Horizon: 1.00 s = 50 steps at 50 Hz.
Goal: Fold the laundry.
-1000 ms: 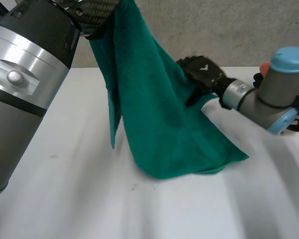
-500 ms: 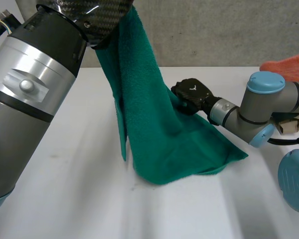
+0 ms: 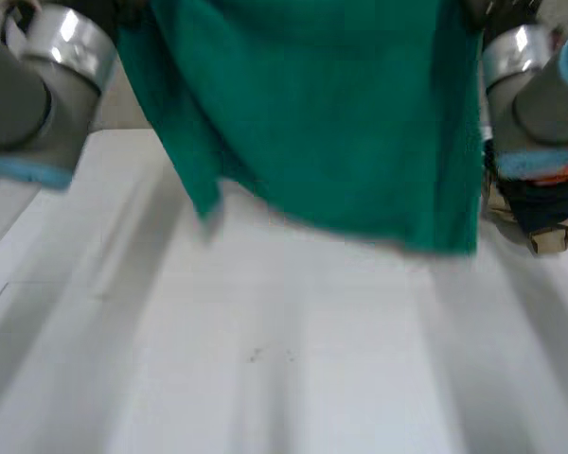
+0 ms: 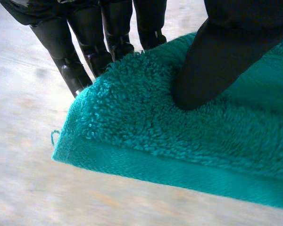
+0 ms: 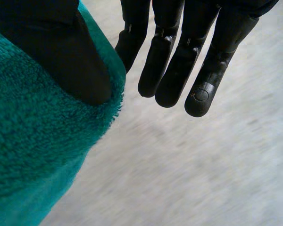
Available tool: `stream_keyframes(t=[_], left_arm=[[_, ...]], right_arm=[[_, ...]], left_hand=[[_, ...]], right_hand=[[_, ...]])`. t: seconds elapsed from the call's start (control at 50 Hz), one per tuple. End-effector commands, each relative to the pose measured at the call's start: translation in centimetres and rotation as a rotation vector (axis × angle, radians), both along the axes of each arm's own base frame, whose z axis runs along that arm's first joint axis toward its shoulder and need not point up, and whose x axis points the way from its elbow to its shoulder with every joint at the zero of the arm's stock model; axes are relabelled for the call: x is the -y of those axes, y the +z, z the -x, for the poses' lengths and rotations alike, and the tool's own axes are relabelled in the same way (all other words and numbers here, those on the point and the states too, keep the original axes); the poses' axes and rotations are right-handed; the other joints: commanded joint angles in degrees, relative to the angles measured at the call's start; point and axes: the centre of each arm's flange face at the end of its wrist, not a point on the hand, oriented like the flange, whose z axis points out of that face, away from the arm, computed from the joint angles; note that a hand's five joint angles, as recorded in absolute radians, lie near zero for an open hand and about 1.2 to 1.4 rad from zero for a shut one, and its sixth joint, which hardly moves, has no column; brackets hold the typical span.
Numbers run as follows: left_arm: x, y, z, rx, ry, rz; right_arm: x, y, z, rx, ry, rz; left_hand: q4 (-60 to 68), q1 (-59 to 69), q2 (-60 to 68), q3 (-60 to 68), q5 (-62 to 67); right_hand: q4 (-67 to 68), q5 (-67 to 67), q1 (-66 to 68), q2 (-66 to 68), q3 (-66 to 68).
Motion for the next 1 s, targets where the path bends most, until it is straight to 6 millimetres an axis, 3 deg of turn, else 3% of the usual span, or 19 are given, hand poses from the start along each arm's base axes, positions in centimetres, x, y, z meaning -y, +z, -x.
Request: stream_keyframes(t=[0.02, 0.08, 0.1, 0.14, 0.16, 0.18, 0.2, 0.22, 0.24, 0.3, 0.32, 0.4, 0.46, 0.56, 0.64, 0.74, 0.82, 1.0], left_arm=[[0.1, 5.3, 0.1, -0.081, -0.004, 0.204], [-0.3, 2.4, 0.1, -0.052, -0.012, 0.135], [-0.6, 0.6, -0.1, -0.034, -0.010, 0.086], [-0.9, -1.5, -0.2, -0.014, -0.009, 0.033], [-1.2, -4.2, -0.4, 0.008, -0.005, -0.035], [-1.2, -5.2, -0.5, 0.017, 0.001, -0.061], [-1.7, -7.8, -0.7, 0.044, 0.001, -0.136], [-2.0, -9.1, -0.9, 0.059, 0.002, -0.171], [-2.7, -11.8, -1.3, 0.084, 0.005, -0.247], [-3.8, -15.0, -1.9, 0.115, 0.008, -0.348], [-4.7, -16.9, -2.3, 0.142, 0.010, -0.407], [-6.7, -19.9, -2.5, 0.182, 0.000, -0.508], [-7.7, -21.1, -2.7, 0.193, -0.003, -0.553], [-8.2, -20.8, -2.8, 0.189, -0.006, -0.554], [-8.3, -19.4, -3.0, 0.172, 0.001, -0.523], [-8.3, -18.9, -3.0, 0.135, -0.009, -0.526], [-8.2, -18.7, -3.0, 0.098, -0.021, -0.545], [-7.9, -18.9, -3.2, 0.070, -0.024, -0.567]], right_arm=[[-4.3, 6.9, 1.1, 0.052, -0.004, 0.105], [-5.8, 5.7, 1.4, 0.018, 0.012, 0.041], [-6.1, 5.2, 1.6, 0.006, 0.016, 0.020], [-7.0, 2.5, 1.8, -0.036, 0.031, -0.068], [-7.2, 1.4, 1.9, -0.052, 0.037, -0.103], [-8.0, -0.8, 2.0, -0.085, 0.043, -0.175], [-8.3, -2.2, 2.0, -0.102, 0.049, -0.218], [-8.9, -3.4, 2.0, -0.118, 0.058, -0.263], [-10.5, -6.6, 2.2, -0.161, 0.082, -0.379], [-13.1, -10.9, 2.4, -0.237, 0.121, -0.546], [-13.7, -12.0, 2.5, -0.256, 0.131, -0.587], [-15.9, -15.9, 2.8, -0.327, 0.156, -0.727], [-15.9, -17.8, 3.2, -0.333, 0.149, -0.789], [-15.9, -18.1, 3.3, -0.290, 0.159, -0.816], [-14.3, -17.9, 5.0, -0.113, 0.132, -0.889], [-13.0, -17.6, 6.7, 0.116, 0.117, -0.974], [-12.9, -18.1, 7.2, 0.212, 0.117, -1.058], [-11.8, -19.8, 7.7, 0.237, 0.089, -1.147]], left_hand=[[11.0, 14.7, 11.2, 11.6, 13.9], [11.0, 14.7, 11.2, 11.6, 13.9], [11.0, 14.7, 11.2, 11.6, 13.9], [11.0, 14.7, 11.2, 11.6, 13.9], [11.0, 14.7, 11.2, 11.6, 13.9], [11.0, 14.7, 11.2, 11.6, 13.9], [11.0, 14.7, 11.2, 11.6, 13.9], [11.0, 14.7, 11.2, 11.6, 13.9], [11.0, 14.7, 11.2, 11.6, 13.9], [11.0, 14.7, 11.2, 11.6, 13.9], [11.0, 14.7, 11.2, 11.6, 13.9], [11.0, 14.7, 11.2, 11.6, 13.9], [11.0, 14.7, 11.2, 11.6, 13.9], [11.0, 14.7, 11.2, 11.6, 13.9], [11.0, 14.7, 11.2, 11.6, 13.9], [11.0, 14.7, 11.2, 11.6, 13.9], [11.0, 14.7, 11.2, 11.6, 13.9], [11.0, 14.7, 11.2, 11.6, 13.9]], right_hand=[[11.9, 13.2, 22.6, 12.4, 12.1], [11.9, 13.2, 22.6, 12.4, 12.1], [11.9, 13.2, 22.6, 12.4, 12.1], [11.9, 13.2, 22.6, 12.4, 12.1], [11.9, 13.2, 22.6, 12.4, 12.1], [11.9, 13.2, 22.6, 12.4, 12.1], [11.9, 13.2, 22.6, 12.4, 12.1], [11.9, 13.2, 22.6, 12.4, 12.1], [11.9, 13.2, 22.6, 12.4, 12.1], [11.9, 13.2, 22.6, 12.4, 12.1], [11.9, 13.2, 22.6, 12.4, 12.1], [11.9, 13.2, 22.6, 12.4, 12.1], [11.9, 13.2, 22.6, 12.4, 12.1], [11.9, 13.2, 22.6, 12.4, 12.1], [-15.2, -13.9, -4.5, -14.7, -15.0], [-29.4, -28.1, -18.7, -28.9, -29.2], [-31.4, -30.1, -20.8, -31.0, -31.2], [-31.6, -30.3, -20.9, -31.1, -31.4]])
